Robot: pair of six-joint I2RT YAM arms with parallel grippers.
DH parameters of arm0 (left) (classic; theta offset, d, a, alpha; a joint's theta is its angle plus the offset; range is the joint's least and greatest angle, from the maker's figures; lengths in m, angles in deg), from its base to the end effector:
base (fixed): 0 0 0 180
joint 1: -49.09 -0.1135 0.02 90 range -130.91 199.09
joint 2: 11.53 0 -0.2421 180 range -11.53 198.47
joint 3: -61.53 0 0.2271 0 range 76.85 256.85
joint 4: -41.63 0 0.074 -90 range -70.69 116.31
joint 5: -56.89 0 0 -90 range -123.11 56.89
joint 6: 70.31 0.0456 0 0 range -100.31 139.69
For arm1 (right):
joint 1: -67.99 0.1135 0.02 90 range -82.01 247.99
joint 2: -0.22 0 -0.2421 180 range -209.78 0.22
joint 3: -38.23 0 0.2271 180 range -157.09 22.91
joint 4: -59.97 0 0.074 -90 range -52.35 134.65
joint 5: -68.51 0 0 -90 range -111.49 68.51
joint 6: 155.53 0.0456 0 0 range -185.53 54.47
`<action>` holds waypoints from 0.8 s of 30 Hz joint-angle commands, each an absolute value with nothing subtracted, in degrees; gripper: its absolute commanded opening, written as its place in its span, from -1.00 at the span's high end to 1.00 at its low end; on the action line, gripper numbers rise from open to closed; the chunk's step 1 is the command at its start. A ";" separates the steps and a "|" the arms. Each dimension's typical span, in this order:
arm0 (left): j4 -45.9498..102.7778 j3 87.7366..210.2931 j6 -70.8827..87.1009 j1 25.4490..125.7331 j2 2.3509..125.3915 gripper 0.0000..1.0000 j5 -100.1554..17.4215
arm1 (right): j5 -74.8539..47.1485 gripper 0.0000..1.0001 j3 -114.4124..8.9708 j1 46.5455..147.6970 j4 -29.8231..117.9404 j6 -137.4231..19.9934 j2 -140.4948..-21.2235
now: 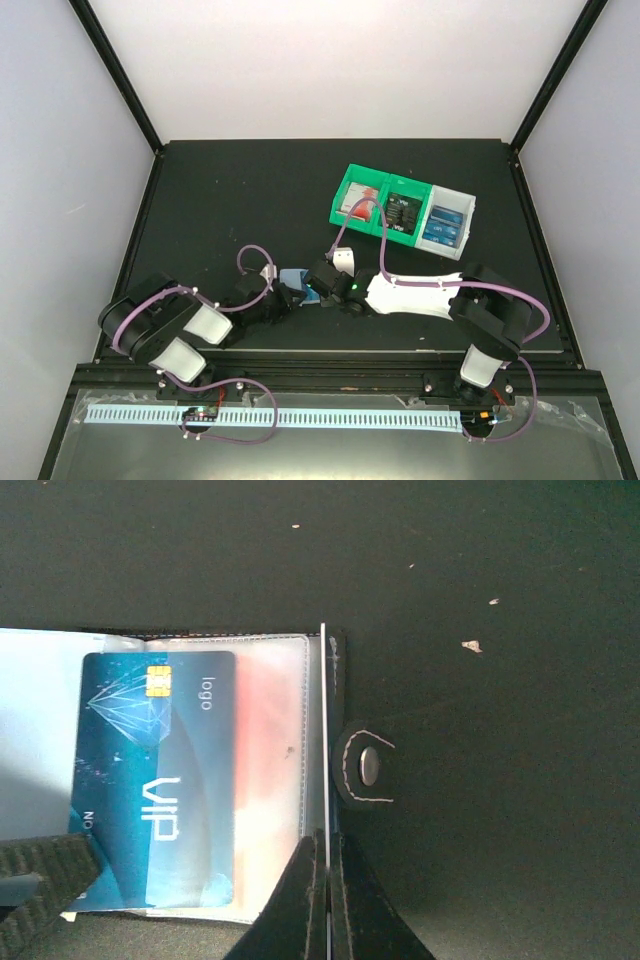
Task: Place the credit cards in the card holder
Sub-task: Insert the credit card into the card holder.
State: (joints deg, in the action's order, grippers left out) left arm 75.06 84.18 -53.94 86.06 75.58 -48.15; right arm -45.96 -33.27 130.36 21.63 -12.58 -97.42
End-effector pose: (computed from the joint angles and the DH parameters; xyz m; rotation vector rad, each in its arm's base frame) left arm 0.1581 -0.1339 0.0895 -0.5928 2.3668 -1.3139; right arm 0.1586 0.2622 0.1492 -0.0843 2.5443 0.1915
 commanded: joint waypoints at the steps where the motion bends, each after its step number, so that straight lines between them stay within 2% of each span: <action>1: 72.82 87.76 -50.80 86.84 78.14 0.87 -51.91 | -45.23 0.98 -31.57 130.13 21.62 -11.54 -97.30; 7: 65.71 90.06 -46.97 87.09 76.01 0.71 -51.87 | -45.57 0.98 -30.99 130.13 21.60 -11.49 -96.45; 14: 50.65 92.27 -42.30 87.30 68.88 0.12 -49.56 | -45.25 0.98 -30.54 130.05 22.46 -11.47 -95.45; 18: 44.74 92.82 -40.51 87.45 65.73 -0.13 -48.20 | -45.15 0.98 -30.23 129.96 22.83 -11.56 -94.97; 24: 39.94 95.68 -37.23 87.47 64.41 -0.20 -47.19 | -43.80 0.98 -29.54 129.72 23.99 -11.69 -95.01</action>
State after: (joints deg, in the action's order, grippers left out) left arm 48.18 93.10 -41.35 87.11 65.15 -49.55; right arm -44.91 -30.97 130.14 23.59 -12.49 -95.68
